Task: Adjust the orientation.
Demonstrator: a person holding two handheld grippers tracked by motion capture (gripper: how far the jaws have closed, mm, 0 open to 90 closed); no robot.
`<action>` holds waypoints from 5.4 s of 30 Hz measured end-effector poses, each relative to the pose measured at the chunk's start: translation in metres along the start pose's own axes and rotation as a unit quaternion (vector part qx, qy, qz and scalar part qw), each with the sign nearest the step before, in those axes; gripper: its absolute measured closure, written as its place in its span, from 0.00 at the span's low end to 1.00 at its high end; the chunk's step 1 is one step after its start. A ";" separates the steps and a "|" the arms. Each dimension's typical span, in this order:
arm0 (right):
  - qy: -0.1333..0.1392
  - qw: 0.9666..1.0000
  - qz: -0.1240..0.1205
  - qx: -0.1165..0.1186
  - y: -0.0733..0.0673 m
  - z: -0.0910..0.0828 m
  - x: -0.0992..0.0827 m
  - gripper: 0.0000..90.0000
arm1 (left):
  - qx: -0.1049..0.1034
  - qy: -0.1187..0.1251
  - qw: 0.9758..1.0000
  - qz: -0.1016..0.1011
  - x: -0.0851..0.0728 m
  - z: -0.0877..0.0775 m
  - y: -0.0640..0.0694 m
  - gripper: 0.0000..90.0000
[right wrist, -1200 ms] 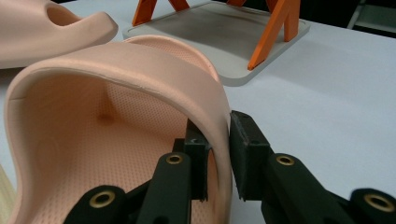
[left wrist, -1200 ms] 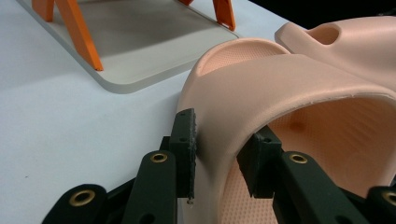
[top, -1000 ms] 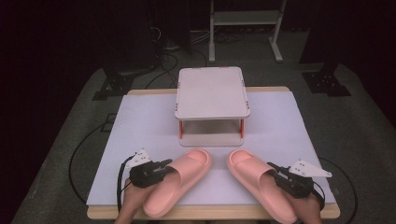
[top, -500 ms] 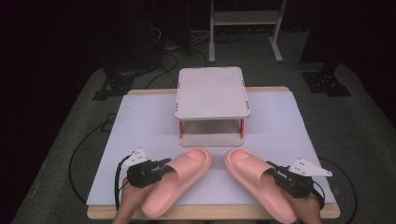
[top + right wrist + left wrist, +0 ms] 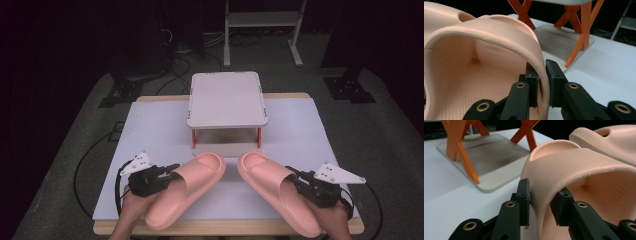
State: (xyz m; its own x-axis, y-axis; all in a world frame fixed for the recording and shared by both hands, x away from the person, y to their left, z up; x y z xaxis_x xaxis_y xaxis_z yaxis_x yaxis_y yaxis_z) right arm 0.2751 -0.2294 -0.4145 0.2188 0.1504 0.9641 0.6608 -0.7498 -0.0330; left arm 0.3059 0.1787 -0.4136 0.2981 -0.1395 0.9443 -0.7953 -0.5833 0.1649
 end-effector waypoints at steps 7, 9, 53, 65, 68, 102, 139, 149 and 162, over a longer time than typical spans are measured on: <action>0.008 1.000 -0.005 -0.006 0.001 -0.005 0.011 0.89 | 0.000 0.007 1.000 0.003 0.008 -0.004 -0.001 0.78; 0.007 1.000 0.000 -0.007 0.001 -0.004 0.010 0.89 | 0.001 0.008 1.000 0.002 0.007 -0.005 -0.002 0.78; 0.005 1.000 0.004 -0.006 0.002 -0.004 0.034 0.89 | 0.003 0.026 1.000 -0.003 0.014 -0.017 0.003 0.79; 0.006 1.000 -0.008 0.001 0.001 0.003 0.051 0.89 | 0.009 0.042 0.999 -0.006 0.027 -0.026 0.002 0.79; 0.011 1.000 -0.011 0.001 0.001 0.002 0.055 0.89 | 0.007 0.048 0.999 -0.008 0.031 -0.025 0.002 0.79; 0.021 0.999 -0.012 -0.022 0.029 0.020 0.112 0.89 | 0.041 0.045 0.998 0.004 0.105 -0.005 -0.026 0.80; -0.006 0.999 -0.001 -0.037 0.058 0.066 0.130 0.89 | 0.062 0.028 0.998 -0.010 0.136 0.030 -0.059 0.80; -0.014 0.999 0.009 -0.052 0.067 0.067 0.130 0.89 | 0.063 0.022 0.998 -0.014 0.137 0.036 -0.062 0.80; -0.019 0.998 0.013 -0.058 0.073 0.072 0.133 0.89 | 0.070 0.021 0.997 -0.021 0.142 0.042 -0.072 0.80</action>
State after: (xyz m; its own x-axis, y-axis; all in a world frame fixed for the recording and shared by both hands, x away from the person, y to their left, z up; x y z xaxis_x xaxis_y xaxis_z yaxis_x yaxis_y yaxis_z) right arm 0.4042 -0.2178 -0.3081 0.2633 0.1525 0.9526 0.5668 -0.8235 -0.0249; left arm 0.4277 0.1677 -0.3038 0.3050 -0.0808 0.9489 -0.7005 -0.6941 0.1661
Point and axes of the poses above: each handheld gripper's, and its own axes: z roughly forward along the jaws, x roughly out of its top, y roughly to its right, the point moved 5 cm from there along z, roughly forward along the jaws, and after that the axes turned 5 degrees about y, right-handed, at the moved point
